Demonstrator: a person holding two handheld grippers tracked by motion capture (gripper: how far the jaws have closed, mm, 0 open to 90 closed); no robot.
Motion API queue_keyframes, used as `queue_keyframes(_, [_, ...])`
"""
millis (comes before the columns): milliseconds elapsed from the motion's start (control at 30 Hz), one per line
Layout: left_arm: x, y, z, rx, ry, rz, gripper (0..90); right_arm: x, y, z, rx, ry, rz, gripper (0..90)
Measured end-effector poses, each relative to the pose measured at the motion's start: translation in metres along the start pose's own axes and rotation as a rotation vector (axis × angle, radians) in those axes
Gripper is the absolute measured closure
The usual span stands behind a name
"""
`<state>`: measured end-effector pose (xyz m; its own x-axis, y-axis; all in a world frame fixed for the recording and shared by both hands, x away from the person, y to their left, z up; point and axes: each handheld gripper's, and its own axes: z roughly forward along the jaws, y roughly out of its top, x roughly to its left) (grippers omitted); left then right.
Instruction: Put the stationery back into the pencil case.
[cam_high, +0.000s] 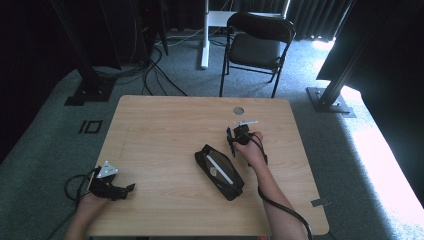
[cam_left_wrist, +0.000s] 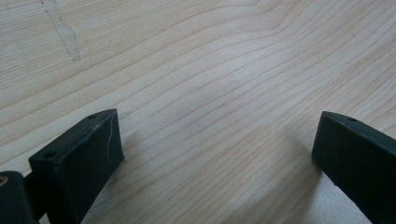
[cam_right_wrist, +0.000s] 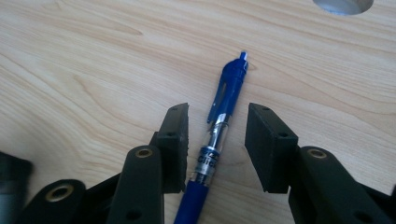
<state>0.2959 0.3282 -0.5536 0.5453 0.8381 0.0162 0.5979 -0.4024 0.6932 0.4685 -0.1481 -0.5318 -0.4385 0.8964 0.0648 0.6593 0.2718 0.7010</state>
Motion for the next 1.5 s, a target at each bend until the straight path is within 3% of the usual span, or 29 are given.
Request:
queue_keyframes(267, [0.000, 0.000, 0.000, 0.000, 0.000, 0.000, 2.1, -0.002, 0.000, 0.011, 0.028, -0.032, -0.005, 64.8])
queue_keyframes(667, [0.000, 0.000, 0.000, 0.000, 0.000, 0.000, 2.1, 0.002, -0.004, 0.010, 0.025, -0.058, -0.018, 78.2])
queue_keyframes(900, [0.000, 0.000, 0.000, 0.000, 0.000, 0.000, 2.2, -0.001, -0.005, 0.007, 0.031, -0.057, 0.017, 79.5])
queue_keyframes(1267, [0.000, 0.000, 0.000, 0.000, 0.000, 0.000, 2.1, -0.016, -0.002, -0.027, 0.012, -0.028, 0.042, 79.5])
queue_keyframes(1500, [0.000, 0.000, 0.000, 0.000, 0.000, 0.000, 2.1, -0.015, 0.003, -0.052, -0.007, -0.004, 0.029, 79.5])
